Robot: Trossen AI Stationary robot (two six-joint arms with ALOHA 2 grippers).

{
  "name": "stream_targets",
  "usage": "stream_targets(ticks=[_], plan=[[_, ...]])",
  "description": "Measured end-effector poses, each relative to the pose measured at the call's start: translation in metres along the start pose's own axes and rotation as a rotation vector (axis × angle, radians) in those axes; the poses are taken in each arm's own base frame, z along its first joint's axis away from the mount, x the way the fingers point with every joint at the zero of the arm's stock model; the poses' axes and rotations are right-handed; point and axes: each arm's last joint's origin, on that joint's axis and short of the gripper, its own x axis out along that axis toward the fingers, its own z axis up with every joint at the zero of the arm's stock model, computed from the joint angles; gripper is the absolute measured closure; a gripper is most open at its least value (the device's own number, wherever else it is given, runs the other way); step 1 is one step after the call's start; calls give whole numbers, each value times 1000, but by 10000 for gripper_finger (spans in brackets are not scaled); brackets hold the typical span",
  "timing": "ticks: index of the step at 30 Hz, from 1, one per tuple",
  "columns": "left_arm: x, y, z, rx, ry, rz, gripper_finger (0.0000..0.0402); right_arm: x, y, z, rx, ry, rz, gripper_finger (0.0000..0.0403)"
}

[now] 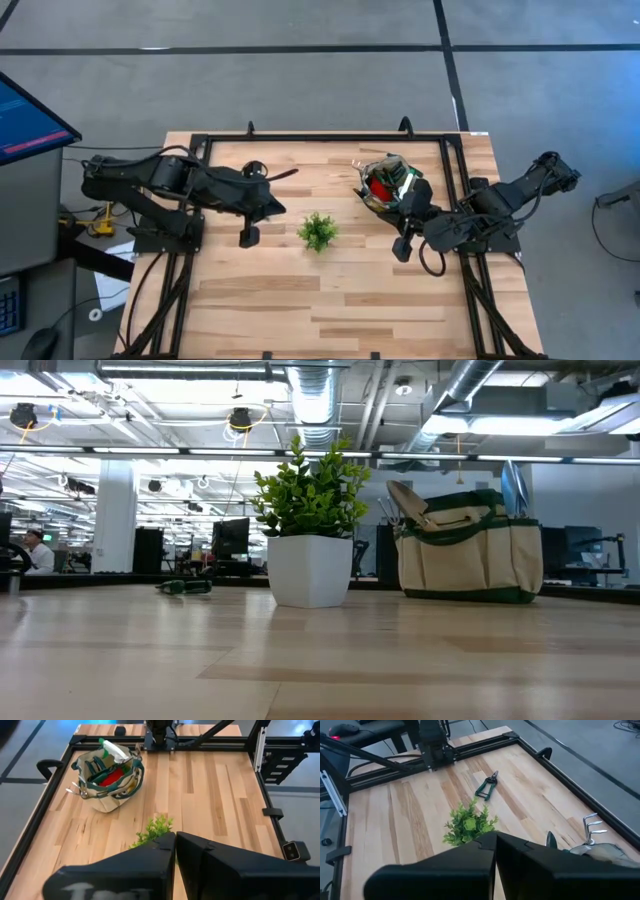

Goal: Pick & Place Garden tools in Gardening bag
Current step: Put the green fruit pruner into the brown gardening bag

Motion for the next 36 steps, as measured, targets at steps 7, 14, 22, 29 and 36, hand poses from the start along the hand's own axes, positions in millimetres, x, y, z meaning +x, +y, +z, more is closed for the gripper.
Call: stream_targets(ticks=[7,14,22,29,36], plan=[[-2,1,0,-2,-4,0,399,0,0,0,-27,0,0,402],[-1,0,2,-8,-27,-4,399,0,0,0,-51,0,0,402],[-1,3,8,-4,-80,3,399,0,0,0,-69,1,0,402],[-1,38,-13,61,160,132,399,2,-2,1,-63,0,-9,402],[7,74,-36,107,332,148,399,7,-8,5,-23,-4,-41,402]])
